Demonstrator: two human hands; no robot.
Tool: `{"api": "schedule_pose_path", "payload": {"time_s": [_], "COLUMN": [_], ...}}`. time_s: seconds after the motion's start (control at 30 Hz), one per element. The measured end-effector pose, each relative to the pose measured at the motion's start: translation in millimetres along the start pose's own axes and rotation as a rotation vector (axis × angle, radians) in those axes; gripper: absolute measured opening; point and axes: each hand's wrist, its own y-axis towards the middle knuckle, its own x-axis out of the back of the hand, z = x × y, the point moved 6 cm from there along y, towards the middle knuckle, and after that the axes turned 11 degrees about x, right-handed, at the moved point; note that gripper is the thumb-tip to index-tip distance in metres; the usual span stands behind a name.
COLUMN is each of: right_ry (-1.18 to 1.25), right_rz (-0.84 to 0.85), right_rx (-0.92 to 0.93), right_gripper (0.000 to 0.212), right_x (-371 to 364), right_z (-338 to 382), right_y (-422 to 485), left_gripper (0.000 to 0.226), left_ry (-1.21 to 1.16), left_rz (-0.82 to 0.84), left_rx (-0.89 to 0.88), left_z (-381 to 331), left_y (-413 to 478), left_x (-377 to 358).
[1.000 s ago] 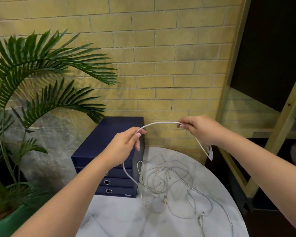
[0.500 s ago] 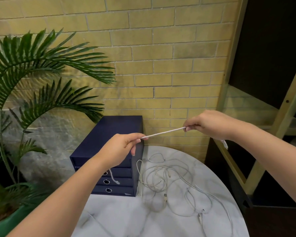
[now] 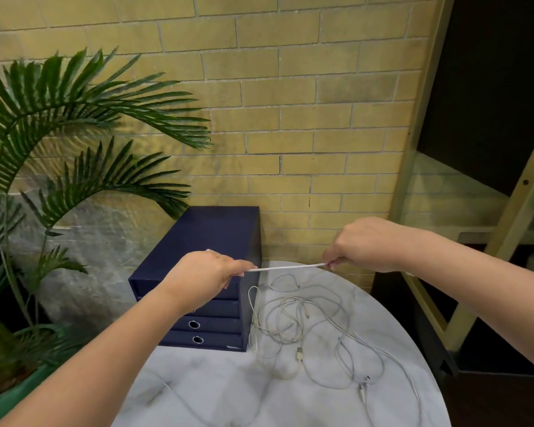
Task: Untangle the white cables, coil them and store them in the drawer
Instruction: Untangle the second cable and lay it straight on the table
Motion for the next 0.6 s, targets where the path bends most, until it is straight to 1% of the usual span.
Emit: {"api": "schedule_pose_path", "payload": {"time_s": [0.07, 0.13, 0.23, 0.3, 0.37, 0.43, 0.5, 0.6], "right_ry": [0.034, 0.131, 0.331, 0.417, 0.466, 0.480, 0.448, 0.445], "right_rz": [-0.007, -0.011, -0.051, -0.074, -0.089, -0.105, -0.100, -0.087], "right_rx": [-0.021, -0.068, -0.112, -0.124, -0.126, -0.104, -0.096, -0.162], "right_gripper": [0.027, 0.027, 0.025, 0.024, 0.024, 0.022, 0.018, 0.010], "right_x": [2.8, 3.5, 3.9, 5.5, 8.5, 12.3, 14.4, 6.7], "right_z": [-3.5, -8.4, -13.7, -13.2, -9.2, -2.3, 2.2, -5.0], "right_y": [1.3, -0.8, -4.1, -2.2, 3.3, 9.7, 11.7, 2.5], "left_gripper": [0.053, 0.035, 0.036, 0.038, 0.028, 0.015, 0.021, 0.029], "left_ry": [0.021, -0.032, -0.231, -0.398, -0.587, -0.721, -0.796, -0.806], "left_rz": [-0.005, 0.052, 0.152, 0.197, 0.211, 0.167, 0.089, -0.032], "left_rx": [0.025, 0.125, 0.266, 0.298, 0.300, 0.289, 0.309, 0.378], "left_z": [0.9, 2.5, -0.3, -9.3, -26.8, -46.7, -57.3, -45.9], "left_y": [2.8, 5.7, 3.9, 4.3, 10.7, 20.3, 26.7, 28.1], "left_x": [1.3, 1.7, 1.1, 1.0, 2.7, 9.9, 18.6, 30.5]}}
